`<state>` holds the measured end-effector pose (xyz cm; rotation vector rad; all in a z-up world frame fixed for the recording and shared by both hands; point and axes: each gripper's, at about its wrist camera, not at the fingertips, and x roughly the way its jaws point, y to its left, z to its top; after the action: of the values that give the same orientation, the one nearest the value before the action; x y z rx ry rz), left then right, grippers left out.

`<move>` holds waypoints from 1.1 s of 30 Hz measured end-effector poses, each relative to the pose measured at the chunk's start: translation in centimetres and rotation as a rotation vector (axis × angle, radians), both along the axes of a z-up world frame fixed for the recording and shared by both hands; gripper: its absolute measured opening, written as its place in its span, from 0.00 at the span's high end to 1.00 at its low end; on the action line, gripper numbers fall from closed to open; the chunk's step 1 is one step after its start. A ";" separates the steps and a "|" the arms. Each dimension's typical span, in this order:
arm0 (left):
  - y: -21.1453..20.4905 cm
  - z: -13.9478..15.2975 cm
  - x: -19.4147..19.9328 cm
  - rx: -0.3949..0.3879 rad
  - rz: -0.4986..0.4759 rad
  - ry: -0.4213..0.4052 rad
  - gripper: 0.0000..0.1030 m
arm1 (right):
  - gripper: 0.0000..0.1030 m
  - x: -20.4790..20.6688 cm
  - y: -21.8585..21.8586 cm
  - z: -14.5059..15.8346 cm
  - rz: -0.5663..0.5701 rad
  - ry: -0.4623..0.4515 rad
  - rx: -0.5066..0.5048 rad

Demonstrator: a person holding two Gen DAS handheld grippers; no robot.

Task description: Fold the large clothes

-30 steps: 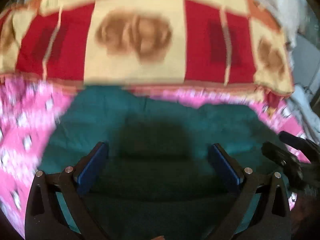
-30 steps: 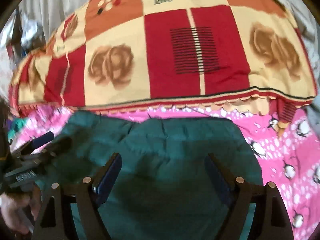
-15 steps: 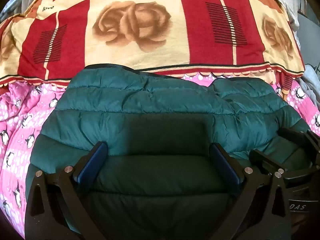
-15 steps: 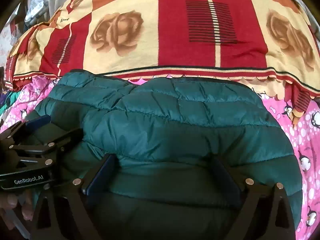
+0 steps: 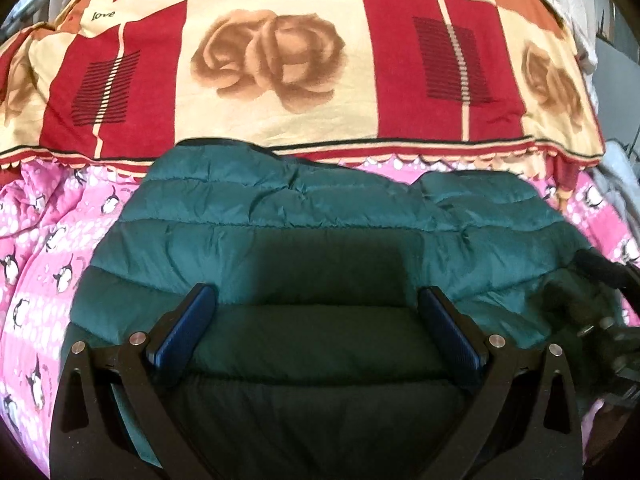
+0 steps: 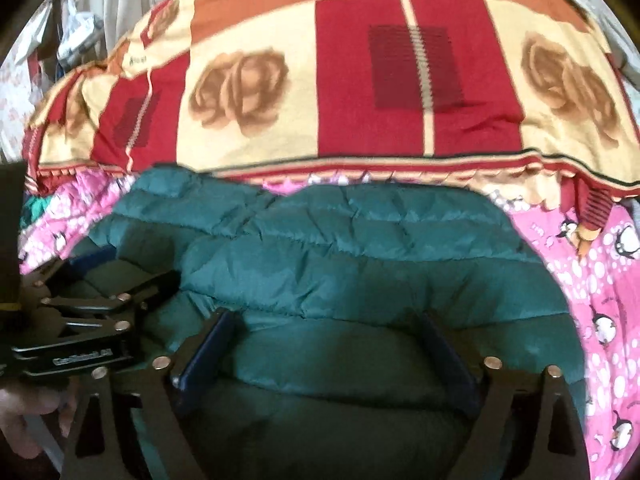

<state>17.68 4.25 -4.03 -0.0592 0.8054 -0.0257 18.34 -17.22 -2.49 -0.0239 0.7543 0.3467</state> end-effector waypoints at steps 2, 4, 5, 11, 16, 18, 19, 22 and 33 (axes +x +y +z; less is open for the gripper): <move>0.7 1.5 -1.4 -0.030 -0.025 -0.026 0.00 | 0.16 -1.3 -1.6 1.8 -0.017 -0.049 0.019; 2.0 3.0 -3.4 -0.052 -0.035 -0.077 0.00 | 0.16 -2.9 -4.0 3.7 -0.024 -0.104 0.029; 2.9 3.6 -4.5 -0.057 -0.037 -0.099 0.00 | 0.16 -3.7 -5.4 4.3 -0.033 -0.124 0.032; 10.0 5.4 -11.4 -0.046 0.035 -0.217 0.00 | 0.16 -7.7 -15.0 4.6 -0.154 -0.111 0.228; 14.0 2.2 -13.7 -0.114 0.051 -0.145 0.00 | 0.16 -7.4 -18.6 0.2 -0.128 0.057 0.432; 13.8 1.4 -13.8 -0.106 0.006 -0.143 0.00 | 0.16 -6.9 -18.3 -1.8 -0.089 0.108 0.487; 13.6 1.1 -13.9 -0.102 -0.016 -0.142 0.00 | 0.16 -6.7 -18.0 -2.6 -0.075 0.126 0.499; 12.6 0.2 -13.3 -0.104 -0.054 -0.138 0.00 | 0.16 -6.3 -15.8 -3.8 -0.009 0.154 0.478; 9.7 -2.1 -11.3 -0.196 -0.151 -0.032 0.15 | 0.34 -6.6 -12.9 -4.6 0.129 0.118 0.398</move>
<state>6.36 13.95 -6.15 -0.1829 0.7719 -0.2478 11.70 -30.09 -7.09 0.3265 0.7909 0.6207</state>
